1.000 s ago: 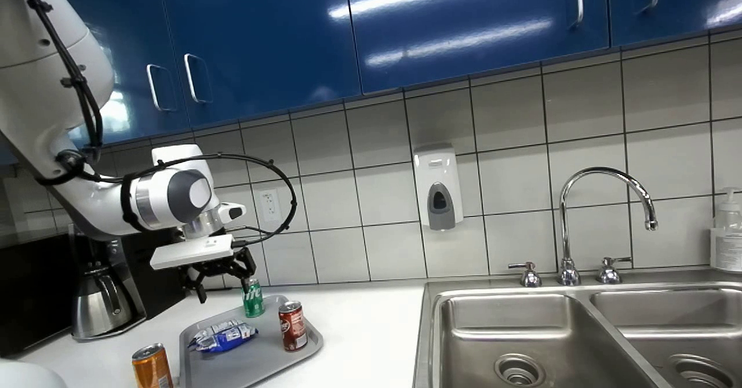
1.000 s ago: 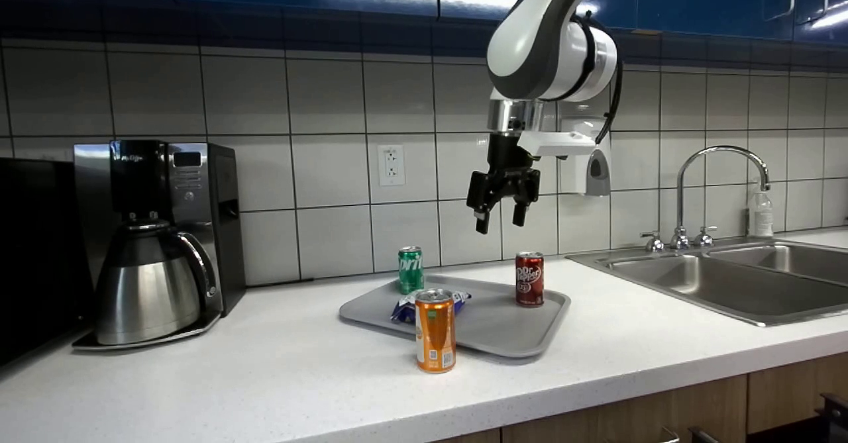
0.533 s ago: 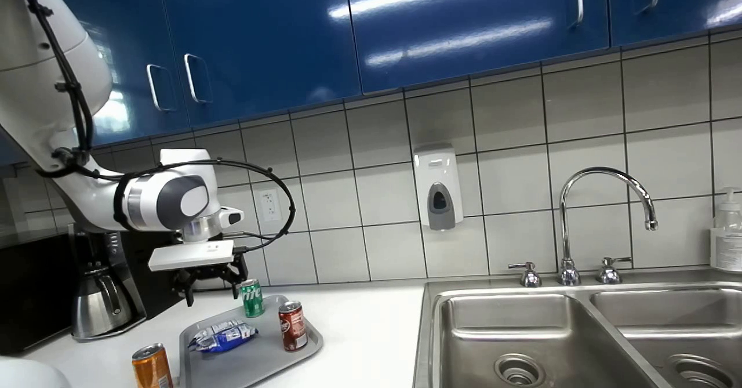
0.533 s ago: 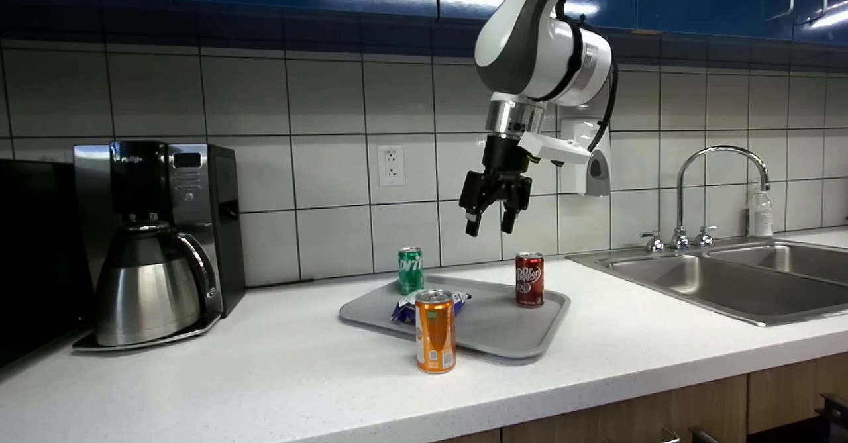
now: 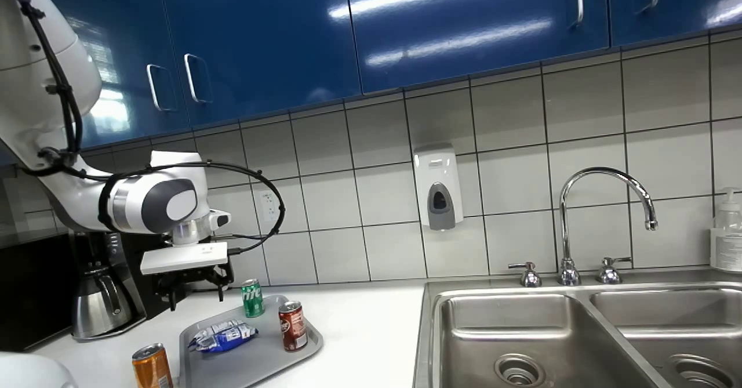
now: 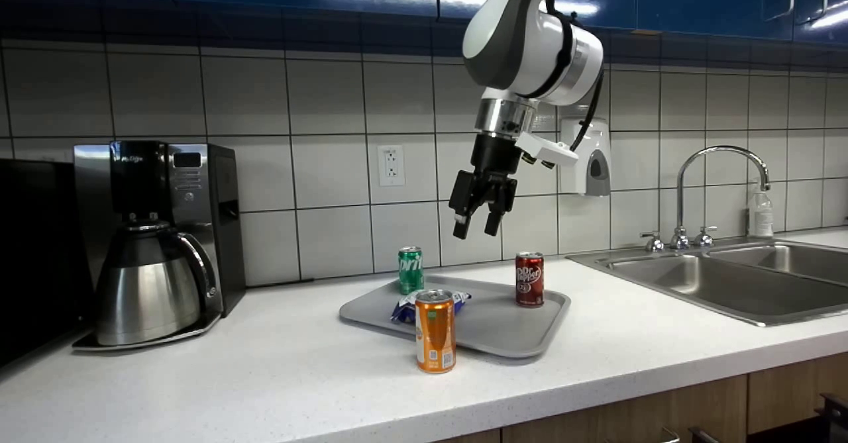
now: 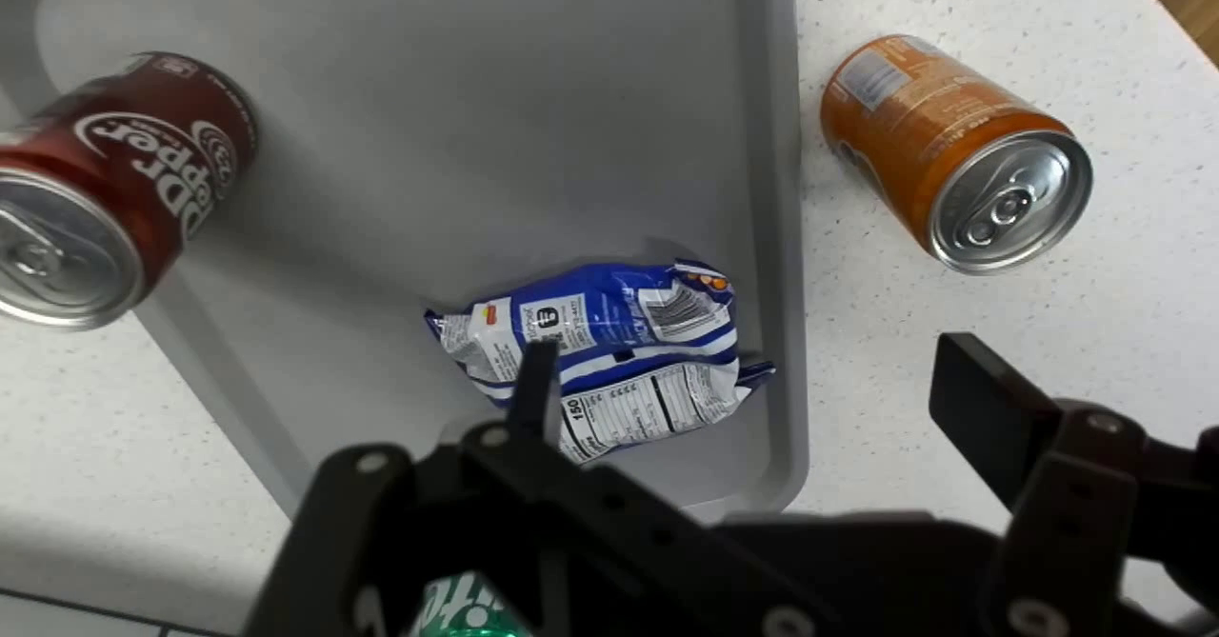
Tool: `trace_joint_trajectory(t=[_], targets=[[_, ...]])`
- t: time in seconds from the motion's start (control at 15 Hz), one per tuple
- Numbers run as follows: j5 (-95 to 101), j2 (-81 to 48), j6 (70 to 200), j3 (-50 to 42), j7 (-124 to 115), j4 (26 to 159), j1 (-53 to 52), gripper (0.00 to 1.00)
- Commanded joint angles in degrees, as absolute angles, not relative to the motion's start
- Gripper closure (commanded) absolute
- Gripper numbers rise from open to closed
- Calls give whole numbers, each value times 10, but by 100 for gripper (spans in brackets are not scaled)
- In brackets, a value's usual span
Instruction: Move the soda cans on the table onto the tray
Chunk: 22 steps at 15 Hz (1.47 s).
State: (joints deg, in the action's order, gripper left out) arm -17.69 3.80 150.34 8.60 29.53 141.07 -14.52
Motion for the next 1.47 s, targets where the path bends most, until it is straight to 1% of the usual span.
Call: trace_joint_trajectory(t=[0.0, 0.87, 1.4], targets=[[-207, 53, 1489, 93, 351, 1419, -155, 0], [-244, 48, 1491, 120, 444, 1435, -186, 0], [-212, 28, 1509, 141, 435, 1447, -195, 0]])
